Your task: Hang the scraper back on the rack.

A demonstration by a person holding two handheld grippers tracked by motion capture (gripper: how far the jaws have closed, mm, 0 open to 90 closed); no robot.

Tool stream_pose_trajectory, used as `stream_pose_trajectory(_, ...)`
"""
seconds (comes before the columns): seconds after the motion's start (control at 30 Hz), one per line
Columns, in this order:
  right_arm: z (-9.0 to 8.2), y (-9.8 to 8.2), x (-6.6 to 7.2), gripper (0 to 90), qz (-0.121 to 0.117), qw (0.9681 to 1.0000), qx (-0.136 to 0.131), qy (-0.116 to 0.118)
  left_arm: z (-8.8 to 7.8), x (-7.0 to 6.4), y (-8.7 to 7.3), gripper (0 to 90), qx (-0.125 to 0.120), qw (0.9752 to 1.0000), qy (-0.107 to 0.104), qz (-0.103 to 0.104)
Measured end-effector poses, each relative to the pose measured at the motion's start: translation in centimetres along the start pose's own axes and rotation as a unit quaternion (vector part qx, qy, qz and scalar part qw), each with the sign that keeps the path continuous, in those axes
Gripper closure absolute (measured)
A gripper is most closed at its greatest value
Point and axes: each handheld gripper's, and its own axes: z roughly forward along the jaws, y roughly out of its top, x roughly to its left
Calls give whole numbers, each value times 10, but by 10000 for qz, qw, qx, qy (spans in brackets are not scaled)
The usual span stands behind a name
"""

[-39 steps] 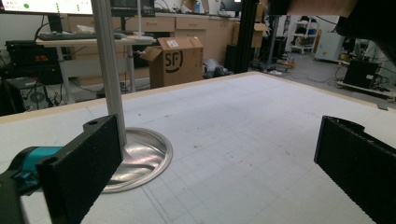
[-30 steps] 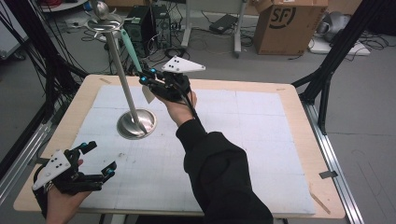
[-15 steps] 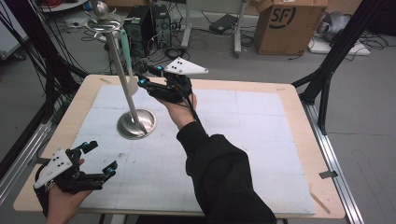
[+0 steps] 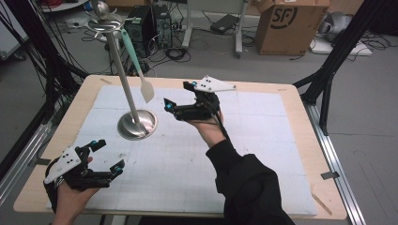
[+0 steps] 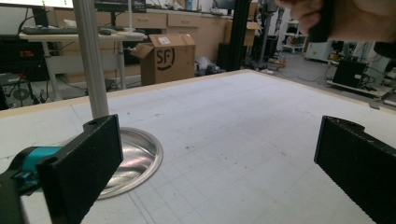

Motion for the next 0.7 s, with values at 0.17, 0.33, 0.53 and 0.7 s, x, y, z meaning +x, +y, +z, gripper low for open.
stream_pose_trajectory(0.17,-25,-16,6,0,-284,9994,46,181,3,1,0,17,-40,10000,-31,-12)
stream_pose_trajectory(0.33,-51,-36,2,0,-397,9991,115,96,8,-2,-2,17,-62,9999,-146,19)
stream_pose_trajectory(0.53,-80,-70,-12,0,-208,9996,204,-25,13,-2,-6,17,-92,9998,-177,12)
stream_pose_trajectory(0.7,-105,-89,-12,1,-304,9991,194,-215,18,-6,-10,17,-33,9998,-171,31)
